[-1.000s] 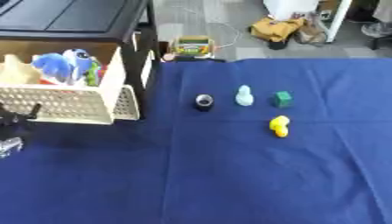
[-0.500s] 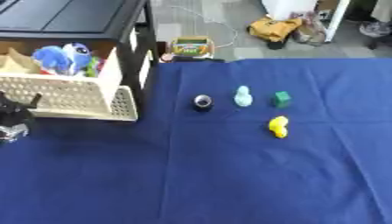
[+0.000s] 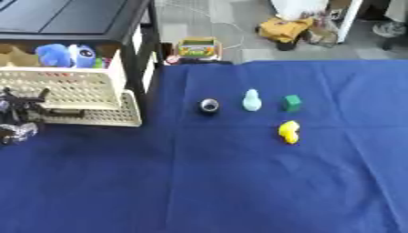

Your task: Pick up objects from table and place into drawer.

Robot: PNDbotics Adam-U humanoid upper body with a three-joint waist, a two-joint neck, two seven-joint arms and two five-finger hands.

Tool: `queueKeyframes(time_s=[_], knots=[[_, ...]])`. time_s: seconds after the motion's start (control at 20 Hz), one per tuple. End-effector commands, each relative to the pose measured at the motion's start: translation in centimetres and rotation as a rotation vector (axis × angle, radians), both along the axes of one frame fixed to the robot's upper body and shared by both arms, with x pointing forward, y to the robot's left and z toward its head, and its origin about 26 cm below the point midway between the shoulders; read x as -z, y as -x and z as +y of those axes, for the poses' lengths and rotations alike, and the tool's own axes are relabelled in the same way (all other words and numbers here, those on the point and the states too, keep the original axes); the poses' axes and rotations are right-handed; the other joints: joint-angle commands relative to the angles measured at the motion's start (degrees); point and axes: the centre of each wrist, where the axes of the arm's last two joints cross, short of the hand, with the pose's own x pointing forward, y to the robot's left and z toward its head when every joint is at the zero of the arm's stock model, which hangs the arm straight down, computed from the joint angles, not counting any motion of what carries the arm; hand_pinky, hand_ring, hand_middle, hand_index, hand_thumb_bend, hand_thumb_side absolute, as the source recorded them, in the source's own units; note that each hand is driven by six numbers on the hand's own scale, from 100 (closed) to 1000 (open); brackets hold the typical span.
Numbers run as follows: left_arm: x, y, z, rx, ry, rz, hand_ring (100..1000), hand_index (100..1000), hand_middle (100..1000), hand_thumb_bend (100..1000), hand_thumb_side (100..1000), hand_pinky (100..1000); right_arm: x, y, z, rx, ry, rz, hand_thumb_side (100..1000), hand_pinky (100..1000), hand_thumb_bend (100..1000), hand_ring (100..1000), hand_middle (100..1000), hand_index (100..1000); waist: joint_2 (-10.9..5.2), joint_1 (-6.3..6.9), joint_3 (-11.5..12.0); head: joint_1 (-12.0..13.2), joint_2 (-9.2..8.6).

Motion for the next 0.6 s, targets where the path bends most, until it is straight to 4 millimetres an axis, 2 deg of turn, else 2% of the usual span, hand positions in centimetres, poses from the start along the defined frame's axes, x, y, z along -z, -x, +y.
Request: queueKeyframes(time_s=[0.05, 0.6], knots=[[-1.1, -0.6, 0.2, -0.029, -0.005, -0.061, 589, 971, 605, 100, 1000, 490, -0.9, 0.6, 0.0, 0.006, 0.021, -0.033, 881, 531, 408, 561, 563, 749, -0.98, 0.15, -0.15, 0.32, -0.74], [-0.7, -3.3, 0.1, -0.097, 0.007, -0.129, 581, 973, 591, 100, 1000, 491, -0.7, 0.5, -0.1, 0.002, 0.021, -0.020, 874, 532, 415, 559, 558, 747, -0.72, 0.39, -0.65, 0.56, -1.04]])
